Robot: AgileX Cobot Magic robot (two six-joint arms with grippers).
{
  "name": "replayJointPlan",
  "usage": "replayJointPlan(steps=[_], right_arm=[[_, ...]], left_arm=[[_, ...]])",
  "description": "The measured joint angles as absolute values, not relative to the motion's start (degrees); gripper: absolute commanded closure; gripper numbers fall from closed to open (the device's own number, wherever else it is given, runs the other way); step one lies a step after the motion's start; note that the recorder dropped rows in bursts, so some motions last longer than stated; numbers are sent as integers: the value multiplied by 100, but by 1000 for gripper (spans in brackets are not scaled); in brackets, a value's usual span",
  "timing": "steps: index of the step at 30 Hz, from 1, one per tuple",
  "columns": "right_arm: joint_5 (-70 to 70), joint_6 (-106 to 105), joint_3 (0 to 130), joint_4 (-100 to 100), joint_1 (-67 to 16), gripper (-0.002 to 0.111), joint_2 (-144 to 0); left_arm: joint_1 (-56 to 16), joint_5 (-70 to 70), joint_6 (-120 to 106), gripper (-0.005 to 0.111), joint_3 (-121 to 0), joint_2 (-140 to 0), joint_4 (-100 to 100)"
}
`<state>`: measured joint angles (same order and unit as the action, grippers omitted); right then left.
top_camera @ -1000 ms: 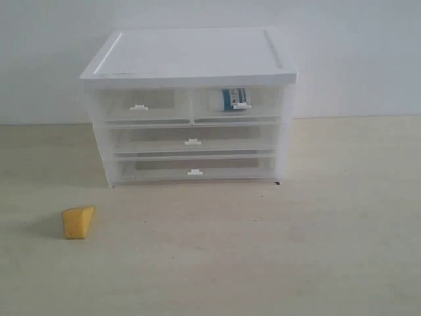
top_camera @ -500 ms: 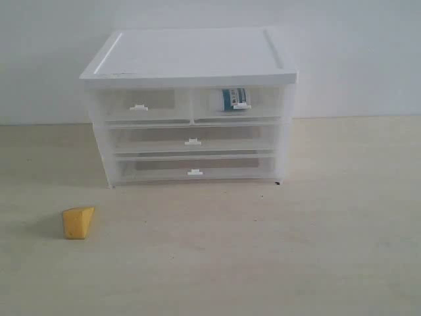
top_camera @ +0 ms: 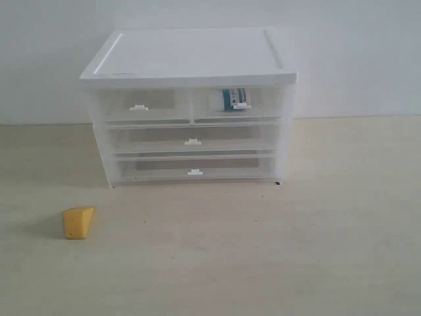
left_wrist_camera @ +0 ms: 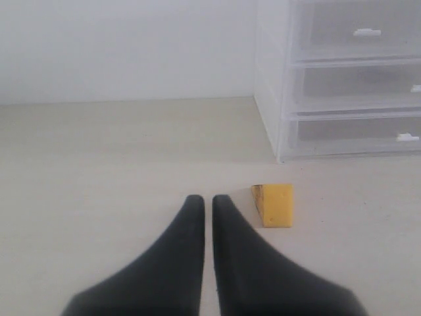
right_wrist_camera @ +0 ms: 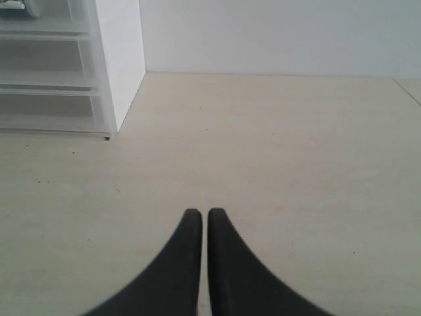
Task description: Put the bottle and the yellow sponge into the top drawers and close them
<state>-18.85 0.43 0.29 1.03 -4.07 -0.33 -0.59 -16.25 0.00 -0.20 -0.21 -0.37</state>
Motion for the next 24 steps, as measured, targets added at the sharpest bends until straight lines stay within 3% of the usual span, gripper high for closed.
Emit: replayJointPlan(steps=[10, 24], right_arm=[[-1884, 43, 29, 103, -407, 107, -33], [-1884, 43, 29, 88, -407, 107, -33]], left_arm=[[-59, -1434, -148, 102, -20, -21, -168], [-59, 1344, 705, 102, -20, -12, -147]])
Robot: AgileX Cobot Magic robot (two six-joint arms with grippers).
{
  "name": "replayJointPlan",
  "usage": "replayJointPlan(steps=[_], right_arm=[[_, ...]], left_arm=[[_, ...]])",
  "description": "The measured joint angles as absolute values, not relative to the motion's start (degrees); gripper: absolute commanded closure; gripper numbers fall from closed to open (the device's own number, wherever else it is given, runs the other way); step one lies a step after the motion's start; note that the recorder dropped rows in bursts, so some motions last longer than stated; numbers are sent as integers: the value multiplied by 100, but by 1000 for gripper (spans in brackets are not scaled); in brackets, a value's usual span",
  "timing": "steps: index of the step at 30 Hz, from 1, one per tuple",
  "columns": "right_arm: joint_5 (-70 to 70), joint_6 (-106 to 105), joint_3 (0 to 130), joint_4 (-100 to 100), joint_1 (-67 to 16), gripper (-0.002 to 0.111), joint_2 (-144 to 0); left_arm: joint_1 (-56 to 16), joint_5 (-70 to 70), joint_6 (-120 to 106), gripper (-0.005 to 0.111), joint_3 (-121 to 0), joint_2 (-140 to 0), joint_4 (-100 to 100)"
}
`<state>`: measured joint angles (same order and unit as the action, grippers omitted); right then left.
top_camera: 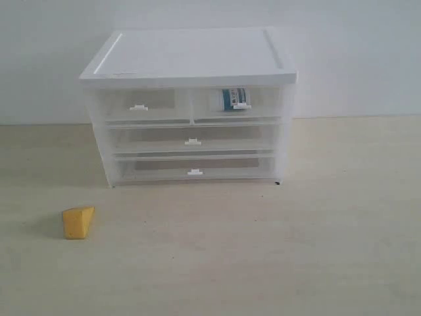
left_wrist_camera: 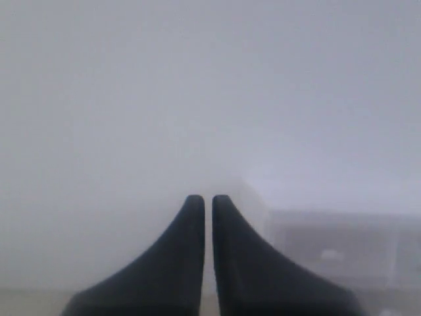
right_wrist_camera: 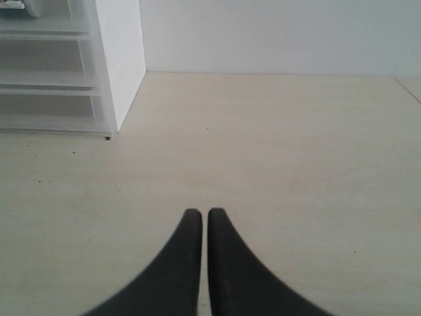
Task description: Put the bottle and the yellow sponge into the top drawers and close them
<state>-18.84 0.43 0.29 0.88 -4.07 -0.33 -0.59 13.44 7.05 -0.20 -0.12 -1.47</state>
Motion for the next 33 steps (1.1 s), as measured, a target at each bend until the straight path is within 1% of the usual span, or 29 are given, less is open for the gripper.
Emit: replayJointPlan(steps=[3, 7, 12, 17, 28, 33], right_arm=[[-1884, 43, 29, 88, -407, 107, -33], [-1884, 43, 29, 88, -407, 107, -33], [-1884, 43, 29, 88, -407, 107, -33], [-1884, 43, 29, 88, -407, 107, -33], [-1887, 43, 29, 88, -407, 107, -33], [-1887, 43, 29, 88, -407, 107, -33]], left_arm=[[-59, 2062, 1297, 102, -60, -51, -147], [-59, 2254, 1397, 102, -648, -581, -147], [-59, 1805, 1013, 102, -1775, -2012, -167], [-59, 1827, 939, 102, -2407, -3363, -220], [-59, 2920, 985, 102, -2919, -5306, -759], [-114, 3016, 985, 102, -3059, -5994, -1285]])
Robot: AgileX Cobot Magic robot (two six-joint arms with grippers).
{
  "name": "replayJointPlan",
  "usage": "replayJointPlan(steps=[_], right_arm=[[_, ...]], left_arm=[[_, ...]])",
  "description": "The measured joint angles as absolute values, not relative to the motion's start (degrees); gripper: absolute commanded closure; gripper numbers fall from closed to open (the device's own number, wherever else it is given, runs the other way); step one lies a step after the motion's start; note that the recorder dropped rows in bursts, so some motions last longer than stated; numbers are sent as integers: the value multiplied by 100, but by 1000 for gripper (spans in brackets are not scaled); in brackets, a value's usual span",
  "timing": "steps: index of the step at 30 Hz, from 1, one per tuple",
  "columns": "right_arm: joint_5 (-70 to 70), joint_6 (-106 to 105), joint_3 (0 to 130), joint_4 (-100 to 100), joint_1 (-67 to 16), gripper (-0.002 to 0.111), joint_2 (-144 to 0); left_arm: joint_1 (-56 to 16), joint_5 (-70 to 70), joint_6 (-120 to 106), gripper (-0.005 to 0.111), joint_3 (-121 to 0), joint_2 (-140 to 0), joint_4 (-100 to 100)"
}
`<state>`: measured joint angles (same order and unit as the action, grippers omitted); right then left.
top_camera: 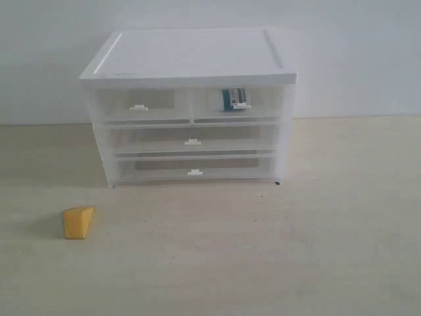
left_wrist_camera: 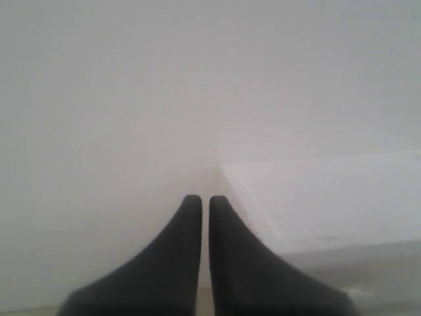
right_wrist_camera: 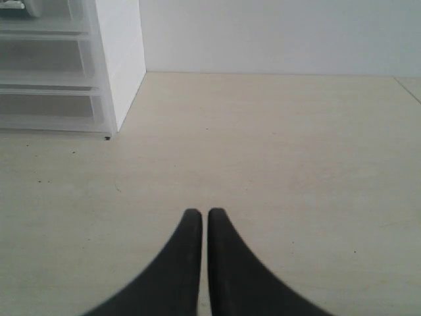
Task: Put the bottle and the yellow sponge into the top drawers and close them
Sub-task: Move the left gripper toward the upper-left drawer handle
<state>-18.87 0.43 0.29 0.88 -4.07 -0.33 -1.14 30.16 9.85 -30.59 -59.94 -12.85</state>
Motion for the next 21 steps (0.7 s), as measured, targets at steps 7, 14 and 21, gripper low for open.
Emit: replayJointPlan(steps=[7, 14, 21], right_arm=[[-1887, 43, 29, 88, -407, 107, -33], [-1887, 43, 29, 88, -407, 107, -33], [-1887, 43, 29, 88, -407, 107, -33]], left_arm=[[-806, 2810, -62, 102, -3280, -6928, -980], [-2057, 3962, -2846, 102, -3303, -8282, 1365], [-2362, 5319, -3797, 102, -3312, -9474, 845]])
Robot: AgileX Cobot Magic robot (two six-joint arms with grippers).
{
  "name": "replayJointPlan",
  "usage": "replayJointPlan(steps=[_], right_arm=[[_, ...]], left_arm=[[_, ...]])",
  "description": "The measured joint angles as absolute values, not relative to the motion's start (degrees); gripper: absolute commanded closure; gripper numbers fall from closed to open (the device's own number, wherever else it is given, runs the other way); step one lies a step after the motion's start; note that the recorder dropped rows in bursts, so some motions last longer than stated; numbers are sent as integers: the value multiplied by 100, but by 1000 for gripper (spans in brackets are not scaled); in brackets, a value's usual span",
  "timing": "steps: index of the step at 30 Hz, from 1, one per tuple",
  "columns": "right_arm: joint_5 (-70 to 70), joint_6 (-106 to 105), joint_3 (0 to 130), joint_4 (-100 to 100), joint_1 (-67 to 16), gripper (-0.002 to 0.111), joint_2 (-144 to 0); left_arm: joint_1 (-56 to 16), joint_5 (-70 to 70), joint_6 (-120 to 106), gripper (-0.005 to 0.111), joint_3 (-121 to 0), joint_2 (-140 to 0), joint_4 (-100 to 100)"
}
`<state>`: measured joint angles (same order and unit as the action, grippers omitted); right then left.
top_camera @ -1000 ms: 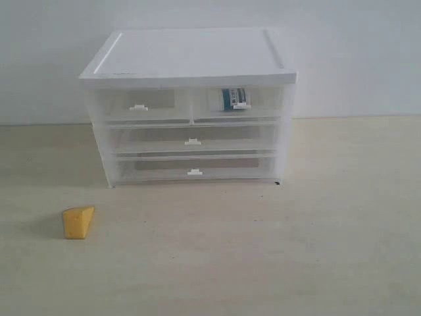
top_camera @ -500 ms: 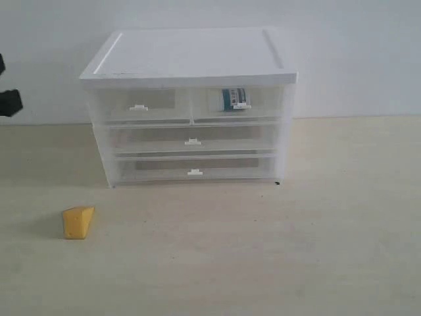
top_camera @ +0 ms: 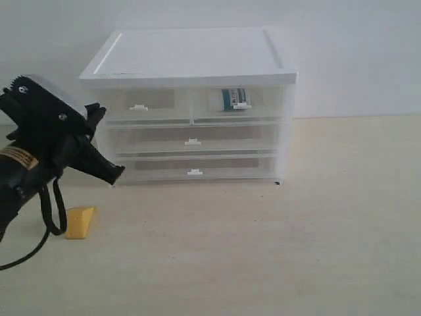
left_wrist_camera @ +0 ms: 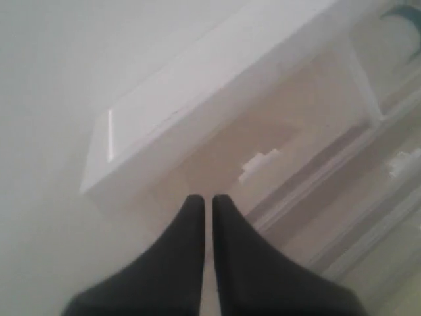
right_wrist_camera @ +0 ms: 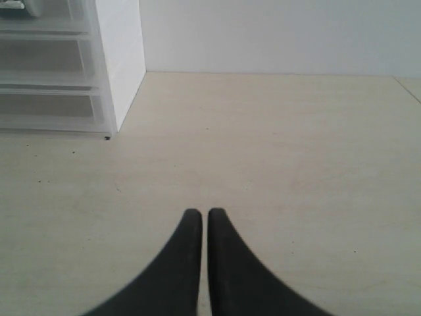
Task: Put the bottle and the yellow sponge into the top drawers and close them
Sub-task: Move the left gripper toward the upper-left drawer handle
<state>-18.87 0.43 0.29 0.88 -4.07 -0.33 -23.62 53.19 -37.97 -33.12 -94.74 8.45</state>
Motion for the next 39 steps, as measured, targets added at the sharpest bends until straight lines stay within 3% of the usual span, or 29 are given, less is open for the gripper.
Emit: replayJointPlan(steps=[3, 8, 11, 17, 24, 26, 27, 31, 33, 35, 39], right_arm=[[-1887, 43, 29, 88, -407, 107, -33], [-1887, 43, 29, 88, -407, 107, -33], [-1887, 43, 29, 88, -407, 107, -33], [-1887, 43, 29, 88, -407, 107, -33], [-1887, 43, 29, 88, -407, 107, -33], [-1887, 43, 29, 88, -407, 107, -33], [-1887, 43, 29, 88, -407, 107, -33], [-1887, 43, 29, 88, -407, 107, -33], [-1887, 43, 29, 88, -407, 107, -33], [-1887, 43, 29, 88, -407, 107, -33], [-1887, 43, 29, 88, -407, 107, -33]], left_arm=[[-2375, 5652, -4687, 97, -3312, -9787, 343], [-2388, 5761, -6291, 67, -3404, -10159, 118], [-2388, 5761, -6789, 60, -3559, -10349, 118], [-2388, 6273, -7185, 65, -3755, -10674, 217], [-2388, 6754, -4869, 99, -3698, -10699, 840], [-2388, 6731, -3707, 92, -3698, -10699, 1164], [-2388, 6676, -3348, 83, -3698, -10699, 1252], [-2388, 6343, -2582, 24, -3698, -10699, 832], [-2388, 6321, -2299, 6, -3698, -10699, 535], [-2388, 6376, -1727, 1, -3698, -10699, 381], [-2388, 6374, -945, 5, -3709, -10699, 327]])
